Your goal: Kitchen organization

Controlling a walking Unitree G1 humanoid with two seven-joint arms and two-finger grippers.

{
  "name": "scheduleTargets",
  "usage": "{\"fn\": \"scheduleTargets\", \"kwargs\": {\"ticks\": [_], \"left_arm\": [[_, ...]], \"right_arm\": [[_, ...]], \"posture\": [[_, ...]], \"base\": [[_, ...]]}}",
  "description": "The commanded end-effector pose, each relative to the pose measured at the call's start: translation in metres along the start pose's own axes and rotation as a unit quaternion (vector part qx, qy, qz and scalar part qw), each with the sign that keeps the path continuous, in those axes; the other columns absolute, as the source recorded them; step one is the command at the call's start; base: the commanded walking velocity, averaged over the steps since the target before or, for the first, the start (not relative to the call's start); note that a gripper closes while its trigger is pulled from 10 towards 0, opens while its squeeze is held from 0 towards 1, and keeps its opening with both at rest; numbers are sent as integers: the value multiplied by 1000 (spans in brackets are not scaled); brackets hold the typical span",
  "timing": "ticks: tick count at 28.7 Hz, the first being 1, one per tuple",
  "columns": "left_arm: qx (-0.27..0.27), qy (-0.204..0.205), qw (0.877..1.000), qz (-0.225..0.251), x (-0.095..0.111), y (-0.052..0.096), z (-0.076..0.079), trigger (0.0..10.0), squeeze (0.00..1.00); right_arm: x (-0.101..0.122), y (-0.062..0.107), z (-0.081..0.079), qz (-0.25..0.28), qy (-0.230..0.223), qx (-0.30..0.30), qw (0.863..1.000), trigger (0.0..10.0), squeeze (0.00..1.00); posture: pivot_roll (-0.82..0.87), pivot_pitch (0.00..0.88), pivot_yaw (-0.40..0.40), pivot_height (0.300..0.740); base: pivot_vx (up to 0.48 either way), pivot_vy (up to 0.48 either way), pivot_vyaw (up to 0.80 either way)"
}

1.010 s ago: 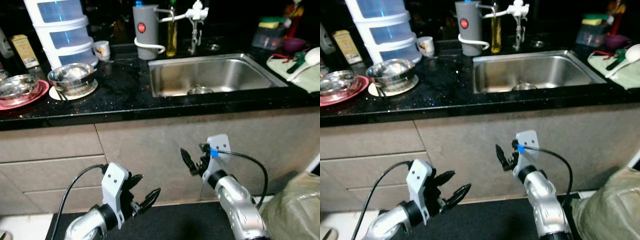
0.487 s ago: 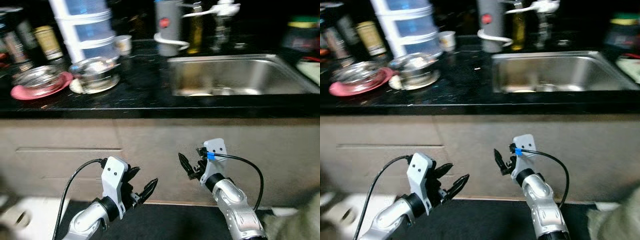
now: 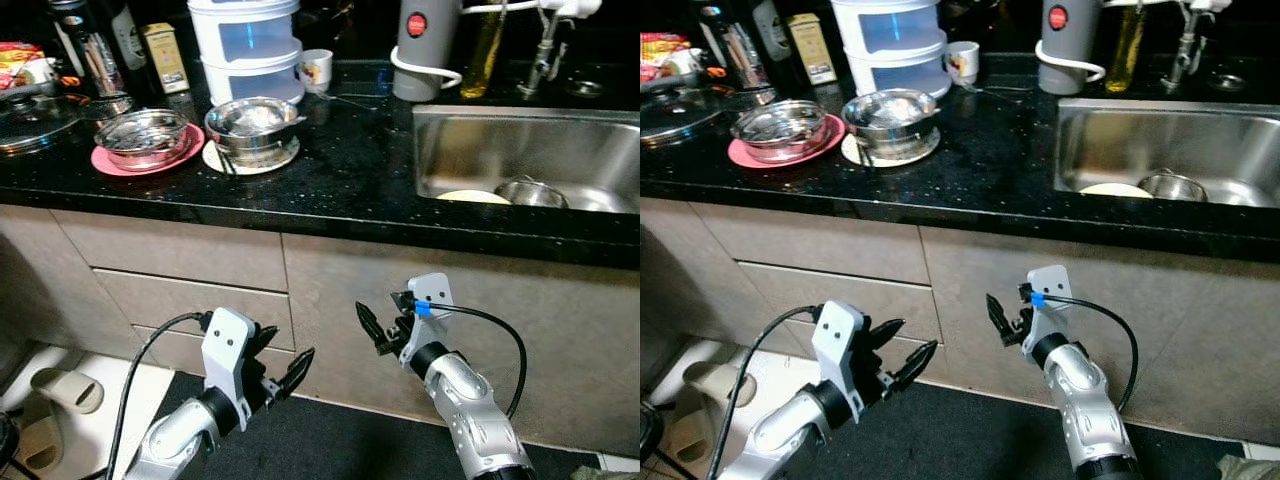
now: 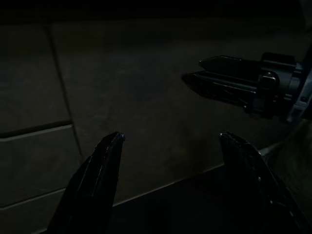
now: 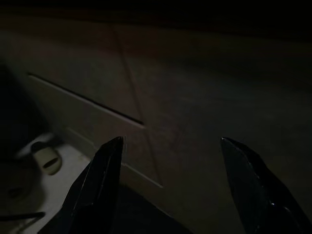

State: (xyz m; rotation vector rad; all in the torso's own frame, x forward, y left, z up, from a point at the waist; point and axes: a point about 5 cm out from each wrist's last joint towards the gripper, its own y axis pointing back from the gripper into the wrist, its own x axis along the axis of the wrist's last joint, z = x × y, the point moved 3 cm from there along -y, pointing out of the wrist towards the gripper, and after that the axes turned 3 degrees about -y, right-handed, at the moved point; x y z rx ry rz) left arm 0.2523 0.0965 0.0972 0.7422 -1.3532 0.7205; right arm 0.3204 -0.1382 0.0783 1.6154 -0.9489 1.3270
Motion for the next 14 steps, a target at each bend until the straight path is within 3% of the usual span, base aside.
{"fn": "scheduleTargets", "kwargs": {"ticks": [1, 14], "left_arm": [[11, 1, 1000, -8, -5, 2, -4, 10000, 0], [-2, -3, 1000, -16, -10, -3, -4, 10000, 0]], "right_arm": [[-3, -1, -5, -1, -7, 13, 1000, 10000, 0], [-6, -3, -7, -4, -11, 28, 1000, 10000, 0]], "posture": [[-22, 0, -8, 740], [-26, 0, -8, 740]], "base": [[0, 0, 794], [0, 0, 794]]}}
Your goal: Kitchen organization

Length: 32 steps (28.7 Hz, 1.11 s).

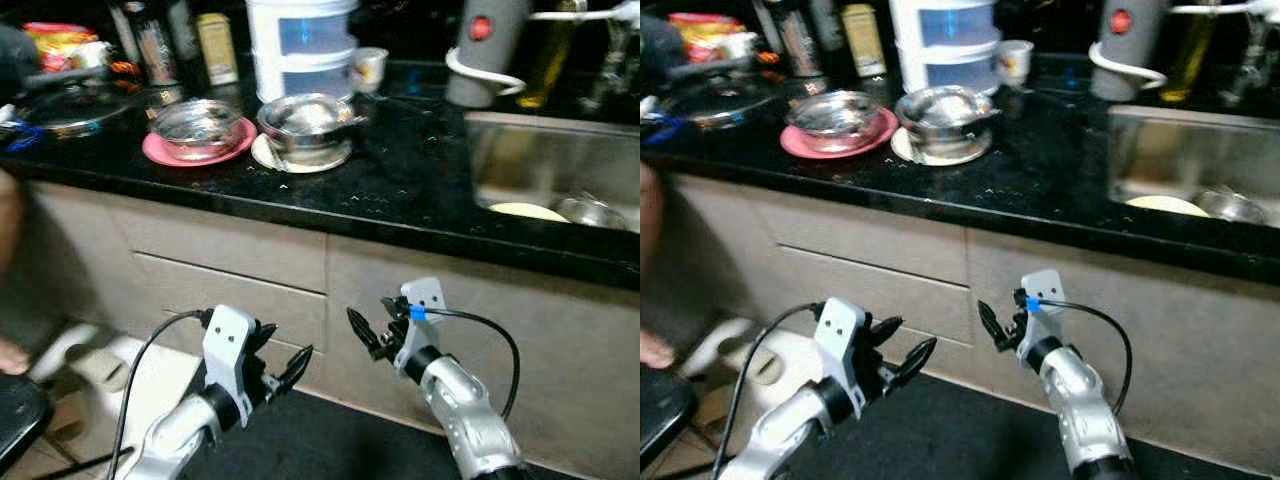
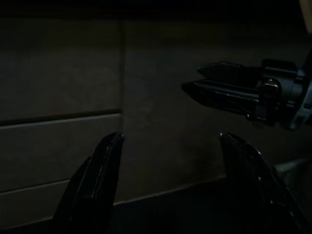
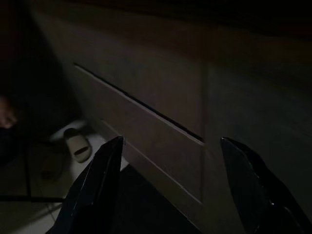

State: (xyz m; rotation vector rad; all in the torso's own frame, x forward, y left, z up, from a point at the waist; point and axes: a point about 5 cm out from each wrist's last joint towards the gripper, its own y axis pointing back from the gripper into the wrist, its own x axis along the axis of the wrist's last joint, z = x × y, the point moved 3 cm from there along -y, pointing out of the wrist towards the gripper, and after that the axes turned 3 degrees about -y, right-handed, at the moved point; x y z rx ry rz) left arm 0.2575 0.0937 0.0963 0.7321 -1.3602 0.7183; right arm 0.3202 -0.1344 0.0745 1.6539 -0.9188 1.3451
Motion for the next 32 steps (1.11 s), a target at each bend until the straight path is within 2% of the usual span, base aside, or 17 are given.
{"fn": "scheduleTargets", "kwargs": {"ticks": [1, 25, 27, 30, 32], "left_arm": [[2, -2, 1000, -19, -10, 3, -3, 10000, 0], [11, 1, 1000, -15, -9, 0, -8, 10000, 0], [12, -1, 1000, -13, -9, -1, -9, 10000, 0], [12, -1, 1000, -13, -9, -1, -9, 10000, 0], [6, -2, 1000, -8, -7, -1, -8, 10000, 0]], "right_arm": [[-2, -2, -4, 1, -9, 7, 1000, 10000, 0], [1, -4, -7, 11, -18, 29, 999, 10000, 0], [8, -2, -13, 31, -37, 61, 997, 10000, 0], [12, -2, -15, 40, -45, 74, 995, 10000, 0], [36, -2, -24, 87, -71, 100, 989, 10000, 0]], "posture": [[-26, 0, -7, 740], [-26, 0, -7, 740], [-21, 0, -9, 740], [-21, 0, -9, 740], [-18, 0, -8, 740]], "base": [[0, 0, 794], [0, 0, 794], [0, 0, 387], [0, 0, 0], [133, 0, 0]]}}
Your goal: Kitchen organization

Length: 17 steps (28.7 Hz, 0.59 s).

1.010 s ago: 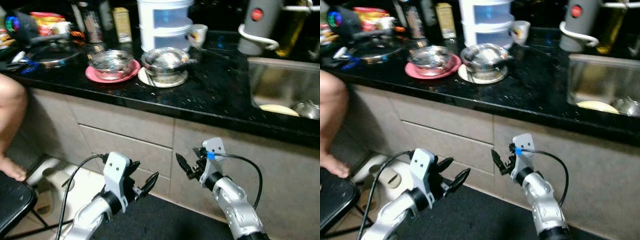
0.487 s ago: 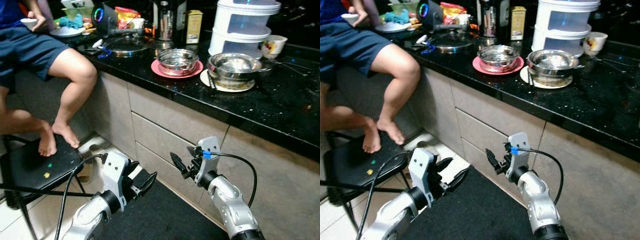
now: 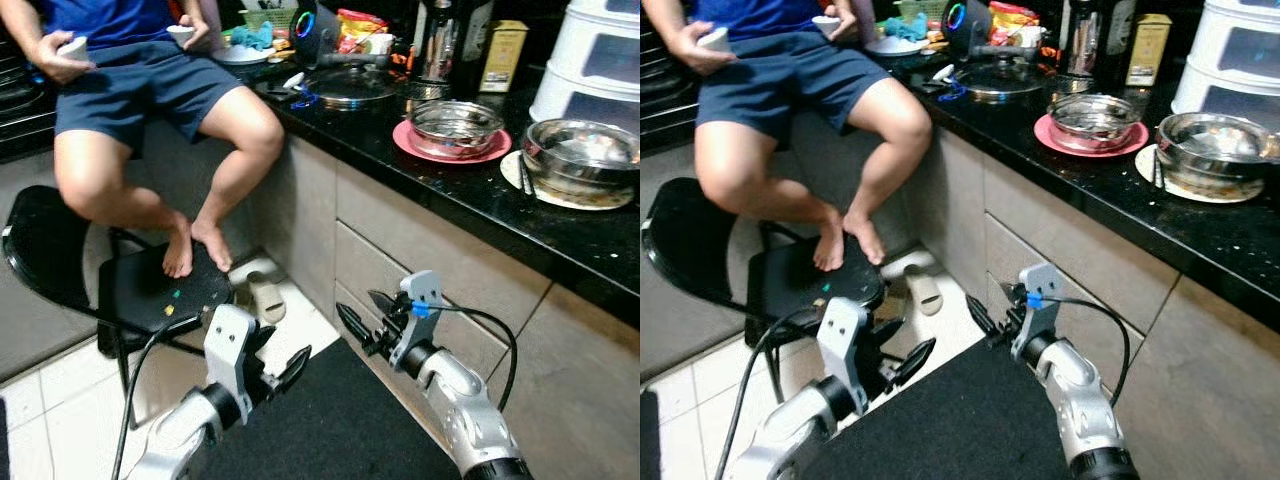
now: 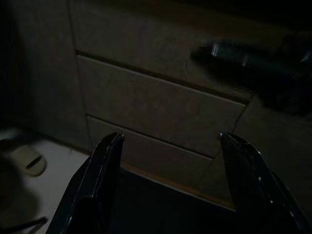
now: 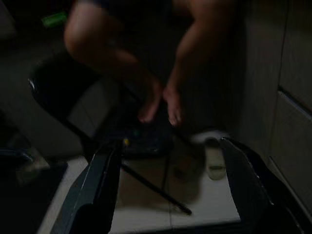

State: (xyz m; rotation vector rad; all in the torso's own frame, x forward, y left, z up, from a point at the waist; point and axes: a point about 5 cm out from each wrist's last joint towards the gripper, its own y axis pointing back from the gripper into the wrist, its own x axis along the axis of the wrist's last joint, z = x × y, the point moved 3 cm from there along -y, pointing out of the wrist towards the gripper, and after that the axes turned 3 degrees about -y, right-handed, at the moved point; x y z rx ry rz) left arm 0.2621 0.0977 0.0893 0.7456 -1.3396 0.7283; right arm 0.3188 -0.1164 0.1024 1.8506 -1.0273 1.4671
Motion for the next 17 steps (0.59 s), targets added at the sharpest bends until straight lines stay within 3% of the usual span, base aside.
{"fn": "scheduleTargets", "kwargs": {"ticks": [1, 4, 9, 12, 17], "left_arm": [[-3, -8, 1000, -4, 0, 1, -1, 10000, 0], [-9, -10, 1000, 0, 1, 0, -1, 10000, 0], [-13, -12, 1000, 1, 1, -1, 0, 10000, 0], [-16, -13, 1000, 2, 1, -1, 0, 10000, 0], [-20, -13, 1000, 2, 1, -1, 1, 10000, 0]], "right_arm": [[9, -2, -5, 18, -10, 13, 1000, 10000, 0], [46, -13, -20, 84, -26, 35, 996, 10000, 0], [73, -17, -38, 123, -33, 86, 988, 10000, 0], [106, -13, -72, 168, -66, 189, 965, 10000, 0], [122, -13, -84, 186, -73, 209, 957, 10000, 0]], "posture": [[-18, 0, -8, 740], [-21, 0, -6, 740], [-19, 0, -5, 740], [-20, 0, -3, 740], [-18, 0, -3, 740]], "base": [[266, 0, 0], [312, 0, 0], [345, 0, 0], [354, 0, 0], [372, 0, 0]]}}
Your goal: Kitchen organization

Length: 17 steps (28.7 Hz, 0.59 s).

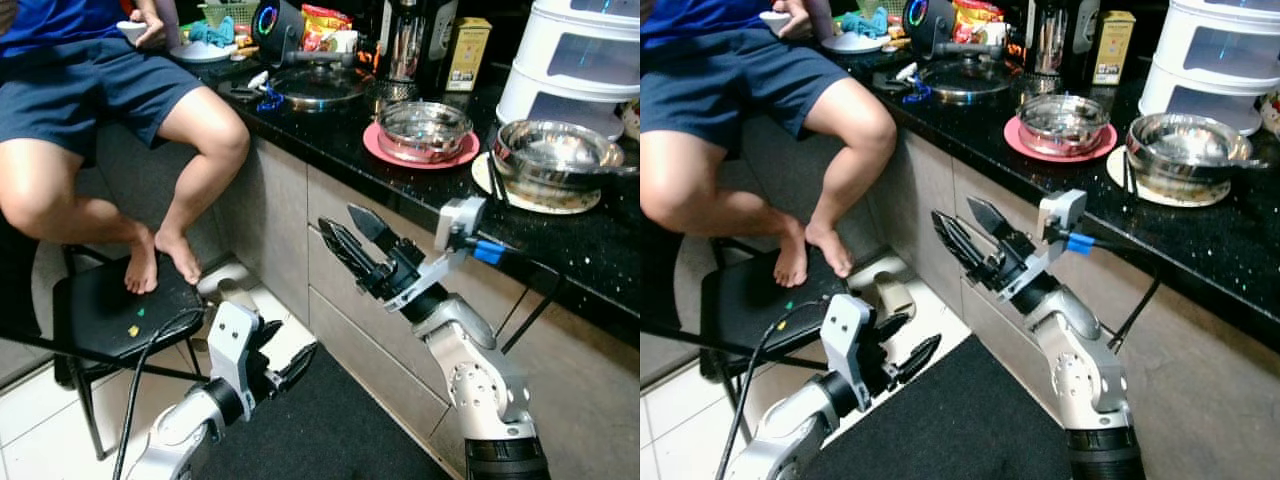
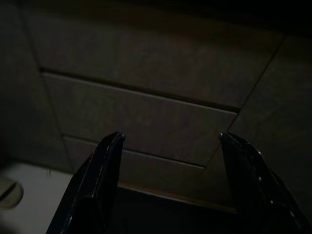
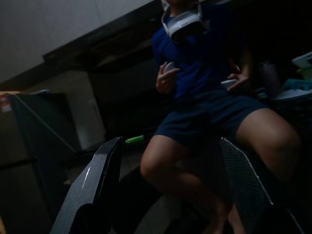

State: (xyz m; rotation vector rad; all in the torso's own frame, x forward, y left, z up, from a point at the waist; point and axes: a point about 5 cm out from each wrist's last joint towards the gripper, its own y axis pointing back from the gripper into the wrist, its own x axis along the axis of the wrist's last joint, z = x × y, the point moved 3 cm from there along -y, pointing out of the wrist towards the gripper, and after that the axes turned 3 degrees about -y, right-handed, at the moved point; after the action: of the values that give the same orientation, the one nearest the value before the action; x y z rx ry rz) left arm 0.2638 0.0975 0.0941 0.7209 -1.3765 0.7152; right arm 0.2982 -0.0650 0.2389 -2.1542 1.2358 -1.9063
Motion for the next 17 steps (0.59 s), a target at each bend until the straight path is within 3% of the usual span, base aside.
{"fn": "scheduleTargets", "kwargs": {"ticks": [1, 17], "left_arm": [[-6, -2, 1000, -7, -4, 0, 2, 10000, 0], [-14, -1, 1000, -7, -4, 0, 4, 10000, 0]], "right_arm": [[7, -1, -1, 7, -5, -2, 1000, 10000, 0], [20, -11, -12, 11, -10, 7, 1000, 10000, 0]], "posture": [[-18, 0, -3, 740], [-19, 0, -6, 740]], "base": [[386, 0, 0], [387, 0, 0]]}}
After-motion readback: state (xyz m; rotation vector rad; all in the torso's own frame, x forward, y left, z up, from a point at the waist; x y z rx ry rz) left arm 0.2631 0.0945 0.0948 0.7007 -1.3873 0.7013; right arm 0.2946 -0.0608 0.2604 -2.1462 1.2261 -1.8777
